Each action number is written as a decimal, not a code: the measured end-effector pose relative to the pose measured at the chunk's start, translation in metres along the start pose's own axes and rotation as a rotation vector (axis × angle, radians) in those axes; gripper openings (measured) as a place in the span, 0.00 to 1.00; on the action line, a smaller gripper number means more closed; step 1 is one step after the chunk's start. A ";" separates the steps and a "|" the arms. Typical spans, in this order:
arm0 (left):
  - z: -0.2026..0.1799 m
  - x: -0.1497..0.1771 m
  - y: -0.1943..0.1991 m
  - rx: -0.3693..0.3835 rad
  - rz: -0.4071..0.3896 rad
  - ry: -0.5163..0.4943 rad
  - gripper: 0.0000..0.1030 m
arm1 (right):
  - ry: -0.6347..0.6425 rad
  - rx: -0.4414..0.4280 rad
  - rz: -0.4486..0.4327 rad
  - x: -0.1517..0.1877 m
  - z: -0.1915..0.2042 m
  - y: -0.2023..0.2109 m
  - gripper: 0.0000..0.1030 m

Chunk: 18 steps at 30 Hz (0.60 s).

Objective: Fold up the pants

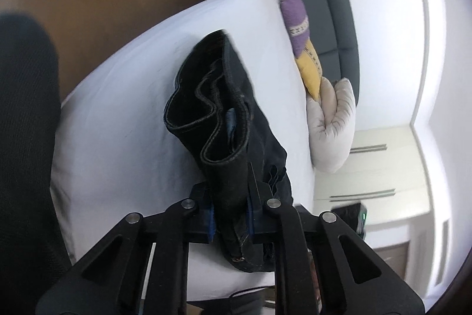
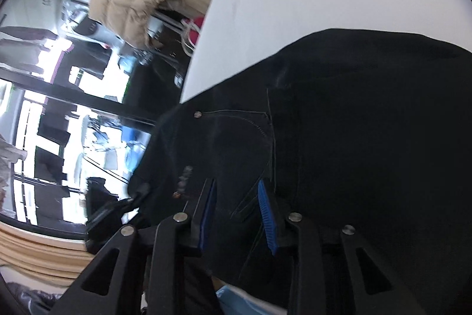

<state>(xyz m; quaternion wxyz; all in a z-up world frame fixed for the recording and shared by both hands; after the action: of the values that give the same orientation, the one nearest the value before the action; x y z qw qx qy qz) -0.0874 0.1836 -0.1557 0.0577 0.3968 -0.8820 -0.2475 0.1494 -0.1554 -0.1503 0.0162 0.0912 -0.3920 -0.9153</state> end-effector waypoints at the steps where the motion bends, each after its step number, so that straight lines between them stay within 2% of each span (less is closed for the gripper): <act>1: -0.005 0.000 0.000 -0.006 -0.004 -0.021 0.12 | -0.009 0.011 0.015 -0.003 -0.002 -0.005 0.31; 2: -0.012 0.001 0.002 -0.020 -0.011 -0.062 0.12 | -0.024 0.050 0.041 -0.007 -0.007 -0.013 0.31; 3: -0.019 0.002 0.002 -0.032 -0.017 -0.098 0.12 | -0.038 0.101 0.065 -0.010 -0.012 -0.021 0.26; 4: -0.027 0.002 0.002 -0.042 -0.023 -0.137 0.12 | -0.050 0.142 0.085 -0.011 -0.017 -0.027 0.19; 5: -0.034 0.003 0.002 -0.046 -0.023 -0.157 0.12 | -0.060 0.188 0.099 -0.012 -0.022 -0.033 0.06; 6: -0.038 0.008 0.005 -0.052 -0.024 -0.180 0.12 | -0.068 0.215 0.102 -0.012 -0.025 -0.034 0.04; 10: -0.070 0.008 -0.010 -0.083 -0.037 -0.273 0.11 | -0.098 0.211 0.102 -0.013 -0.031 -0.035 0.04; 15: -0.119 0.019 -0.028 -0.115 -0.043 -0.415 0.11 | -0.062 0.227 0.062 -0.003 -0.031 -0.035 0.04; 16: -0.133 0.024 -0.033 -0.128 -0.043 -0.459 0.11 | -0.048 0.215 0.047 -0.002 -0.030 -0.032 0.08; 17: -0.151 0.026 -0.043 -0.142 -0.041 -0.500 0.11 | -0.043 0.182 0.033 -0.004 -0.026 -0.028 0.20; 18: -0.163 0.032 -0.051 -0.153 -0.035 -0.541 0.11 | -0.045 0.137 0.017 -0.002 -0.026 -0.020 0.42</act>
<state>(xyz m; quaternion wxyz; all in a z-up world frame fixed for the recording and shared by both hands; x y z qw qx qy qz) -0.0260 0.0682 -0.0414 -0.1544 0.3262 -0.8371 -0.4111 0.1567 -0.1596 -0.1817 0.0088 0.0681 -0.4545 -0.8881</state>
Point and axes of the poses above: each gripper's, at about its wrist camera, not at the fingertips, and y roughly against the way its jaws point, z to its left, x to its underside, the point moved 2 cm from there along -y, roughly the way its jaws point, and after that the axes turned 4 degrees about z, right-handed, at the moved point
